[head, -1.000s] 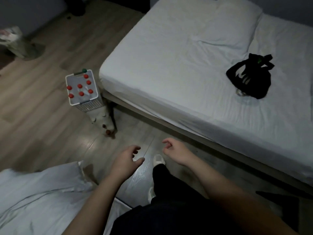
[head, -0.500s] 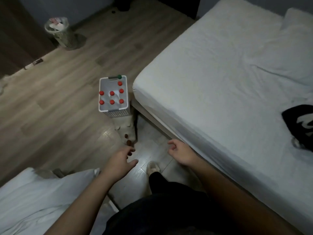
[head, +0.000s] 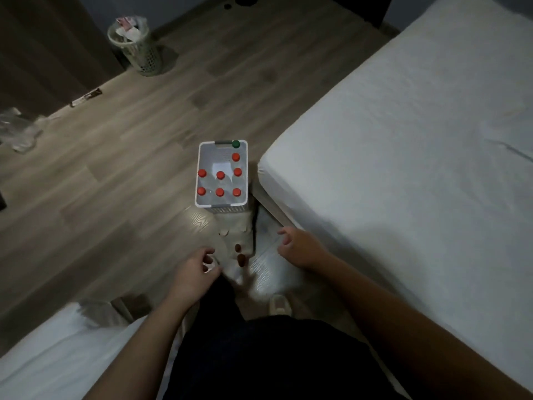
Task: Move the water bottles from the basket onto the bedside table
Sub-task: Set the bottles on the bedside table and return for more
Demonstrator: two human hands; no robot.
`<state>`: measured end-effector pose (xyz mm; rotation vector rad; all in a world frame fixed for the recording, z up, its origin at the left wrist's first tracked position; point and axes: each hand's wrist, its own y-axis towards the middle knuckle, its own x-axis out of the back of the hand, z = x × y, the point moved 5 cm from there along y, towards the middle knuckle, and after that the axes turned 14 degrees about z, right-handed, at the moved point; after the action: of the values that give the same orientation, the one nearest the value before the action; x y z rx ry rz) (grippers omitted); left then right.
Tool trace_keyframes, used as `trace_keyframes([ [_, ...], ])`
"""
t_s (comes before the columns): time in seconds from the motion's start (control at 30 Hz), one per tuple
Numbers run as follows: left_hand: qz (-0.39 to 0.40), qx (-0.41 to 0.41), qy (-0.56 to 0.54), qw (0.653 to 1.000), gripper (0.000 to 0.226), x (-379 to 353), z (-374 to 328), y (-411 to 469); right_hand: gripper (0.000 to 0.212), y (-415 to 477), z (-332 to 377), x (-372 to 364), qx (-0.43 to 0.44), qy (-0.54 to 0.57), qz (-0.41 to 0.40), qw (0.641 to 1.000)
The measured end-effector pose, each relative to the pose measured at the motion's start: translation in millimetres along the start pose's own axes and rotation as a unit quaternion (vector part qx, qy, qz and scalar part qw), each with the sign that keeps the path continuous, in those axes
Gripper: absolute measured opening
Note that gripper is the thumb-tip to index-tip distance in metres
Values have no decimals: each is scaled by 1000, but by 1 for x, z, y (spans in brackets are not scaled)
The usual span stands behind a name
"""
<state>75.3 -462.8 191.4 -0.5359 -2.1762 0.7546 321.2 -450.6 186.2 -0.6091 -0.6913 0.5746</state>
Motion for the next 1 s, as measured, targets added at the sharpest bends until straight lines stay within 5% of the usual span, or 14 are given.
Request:
trace_keyframes([
  [0.2, 35, 9, 26, 999, 46, 79, 8, 87, 49, 72, 52, 27, -37, 20, -11, 999],
  [0.47, 179, -32, 257, 949, 42, 176, -11, 211, 40, 182, 133, 47, -112, 62, -6, 992],
  [0.7, 205, 11, 270, 941, 48, 186, 9, 335, 41, 310, 127, 32, -179, 140, 8, 974],
  [1.0, 182, 32, 322, 928, 69, 143, 48, 468, 64, 441, 79, -1, -218, 93, -20, 971],
])
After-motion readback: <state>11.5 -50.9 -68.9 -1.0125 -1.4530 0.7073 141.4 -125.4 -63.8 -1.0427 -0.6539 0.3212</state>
